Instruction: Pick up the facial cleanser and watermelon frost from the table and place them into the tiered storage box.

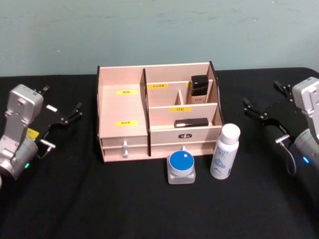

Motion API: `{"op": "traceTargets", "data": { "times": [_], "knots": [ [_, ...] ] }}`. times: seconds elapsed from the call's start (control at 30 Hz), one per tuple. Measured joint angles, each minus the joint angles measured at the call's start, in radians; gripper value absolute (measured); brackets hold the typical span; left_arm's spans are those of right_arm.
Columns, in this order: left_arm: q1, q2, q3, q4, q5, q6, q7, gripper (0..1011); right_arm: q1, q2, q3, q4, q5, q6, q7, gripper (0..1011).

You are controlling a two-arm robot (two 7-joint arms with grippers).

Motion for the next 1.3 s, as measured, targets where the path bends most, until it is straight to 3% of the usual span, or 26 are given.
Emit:
{"op": "traceTargets", "data": {
  "times": [0.23, 0.5, 0.73, 1.03, 1.3],
  "knots": [
    [0.000, 0.000, 0.000, 0.000, 0.000, 0.000, 0.000, 1010, -0.101, 0.065, 0.053, -0.180, 0.029, 0.004, 0.029, 1002],
    [0.000, 0.000, 0.000, 0.000, 0.000, 0.000, 0.000, 1010, -0.286, 0.155, 0.137, -0.435, 0.060, 0.002, 0.036, 1002],
    [0.000, 0.000, 0.000, 0.000, 0.000, 0.000, 0.000, 1010, -0.407, 0.198, 0.172, -0.558, 0.104, 0.007, 0.069, 1002],
    [0.000, 0.000, 0.000, 0.000, 0.000, 0.000, 0.000, 1010, -0.459, 0.210, 0.149, -0.591, 0.131, 0.135, 0.105, 1002],
    [0.000, 0.000, 0.000, 0.000, 0.000, 0.000, 0.000, 1009, -0.446, 0.176, 0.134, -0.536, 0.145, 0.209, 0.129, 1002]
  ]
}}
